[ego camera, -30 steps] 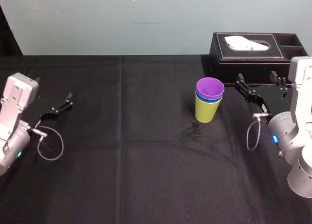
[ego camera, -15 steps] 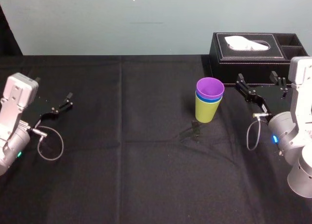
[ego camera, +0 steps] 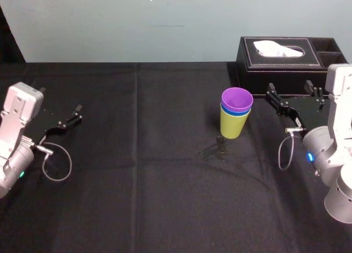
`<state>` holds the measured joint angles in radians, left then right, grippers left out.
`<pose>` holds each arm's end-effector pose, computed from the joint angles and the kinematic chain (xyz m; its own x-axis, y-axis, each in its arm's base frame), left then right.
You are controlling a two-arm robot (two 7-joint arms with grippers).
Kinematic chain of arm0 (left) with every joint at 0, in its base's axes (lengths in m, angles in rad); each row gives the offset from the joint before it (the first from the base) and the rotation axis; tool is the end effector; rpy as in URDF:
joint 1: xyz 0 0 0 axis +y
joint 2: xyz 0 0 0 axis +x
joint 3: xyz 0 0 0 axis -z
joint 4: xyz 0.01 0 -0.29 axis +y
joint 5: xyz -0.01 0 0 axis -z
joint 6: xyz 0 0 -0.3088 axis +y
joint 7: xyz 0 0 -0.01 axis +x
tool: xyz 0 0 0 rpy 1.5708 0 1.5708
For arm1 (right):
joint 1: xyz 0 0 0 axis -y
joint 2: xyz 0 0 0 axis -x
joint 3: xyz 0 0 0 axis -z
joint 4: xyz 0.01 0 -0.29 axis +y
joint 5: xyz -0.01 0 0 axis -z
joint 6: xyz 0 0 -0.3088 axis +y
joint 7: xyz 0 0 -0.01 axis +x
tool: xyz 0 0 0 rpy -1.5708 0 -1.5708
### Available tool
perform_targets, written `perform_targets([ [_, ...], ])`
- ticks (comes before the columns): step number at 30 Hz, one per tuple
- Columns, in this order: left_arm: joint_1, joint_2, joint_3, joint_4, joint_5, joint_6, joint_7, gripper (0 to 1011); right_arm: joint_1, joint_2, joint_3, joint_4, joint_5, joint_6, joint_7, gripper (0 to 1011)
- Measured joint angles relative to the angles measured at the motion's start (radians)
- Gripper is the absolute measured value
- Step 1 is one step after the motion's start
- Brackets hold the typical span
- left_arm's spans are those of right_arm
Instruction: Stack the three plastic cups sequentially using one hand.
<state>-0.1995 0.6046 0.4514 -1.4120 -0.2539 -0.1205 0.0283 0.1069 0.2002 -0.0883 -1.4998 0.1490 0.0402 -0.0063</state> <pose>0.3581 0.0826 -0.3023 0.2923 0.8803 0.3737 -0.9552 0.2873 0.0703 0.3585 -0.0359 -0.2857 0.0646 -0.9962 0.0590 0.9978 0.0635 -0.0203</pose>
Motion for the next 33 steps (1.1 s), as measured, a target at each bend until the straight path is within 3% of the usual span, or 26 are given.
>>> perform_targets([
  [33,0.0,0.0,0.0,0.0,0.0,0.0,0.0,1011,0.0,0.0,0.0,0.0,0.0,0.0,0.0,1000],
])
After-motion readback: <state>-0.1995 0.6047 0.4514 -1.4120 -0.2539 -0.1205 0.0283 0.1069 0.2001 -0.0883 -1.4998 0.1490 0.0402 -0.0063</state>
